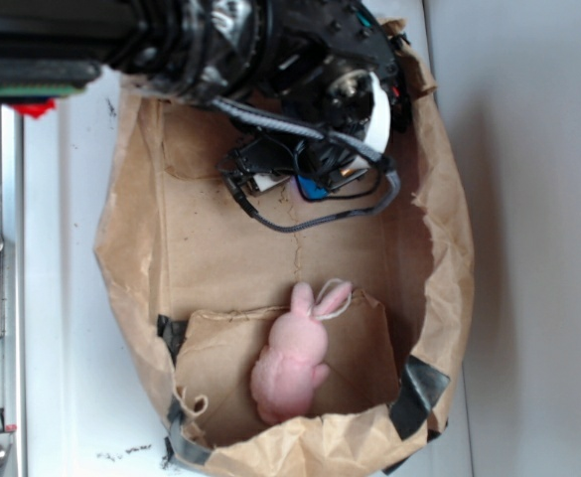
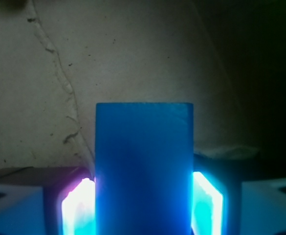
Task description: Grab the blue block.
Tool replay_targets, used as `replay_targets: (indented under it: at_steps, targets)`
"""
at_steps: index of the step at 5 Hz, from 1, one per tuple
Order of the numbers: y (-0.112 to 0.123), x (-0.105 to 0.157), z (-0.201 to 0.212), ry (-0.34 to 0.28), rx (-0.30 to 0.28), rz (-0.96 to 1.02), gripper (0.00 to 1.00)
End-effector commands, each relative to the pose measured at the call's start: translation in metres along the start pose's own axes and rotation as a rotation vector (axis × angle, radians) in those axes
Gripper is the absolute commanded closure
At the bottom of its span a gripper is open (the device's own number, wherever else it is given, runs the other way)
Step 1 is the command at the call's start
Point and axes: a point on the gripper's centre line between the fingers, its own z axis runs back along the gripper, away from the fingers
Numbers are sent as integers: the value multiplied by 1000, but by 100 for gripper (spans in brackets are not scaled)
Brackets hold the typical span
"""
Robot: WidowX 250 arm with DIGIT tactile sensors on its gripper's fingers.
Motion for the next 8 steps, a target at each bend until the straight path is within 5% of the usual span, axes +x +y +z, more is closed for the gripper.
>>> replay_targets:
  at_steps: [1, 3, 4, 6, 8]
  targets:
    - [3, 3, 82, -111, 32, 167, 100]
    - [-3, 22, 133, -172, 67, 421, 100]
    - [-2, 30, 145, -146, 90, 616, 100]
    - [0, 48, 173, -133, 40, 918, 100]
    - [-6, 52, 183, -98, 8, 1019, 100]
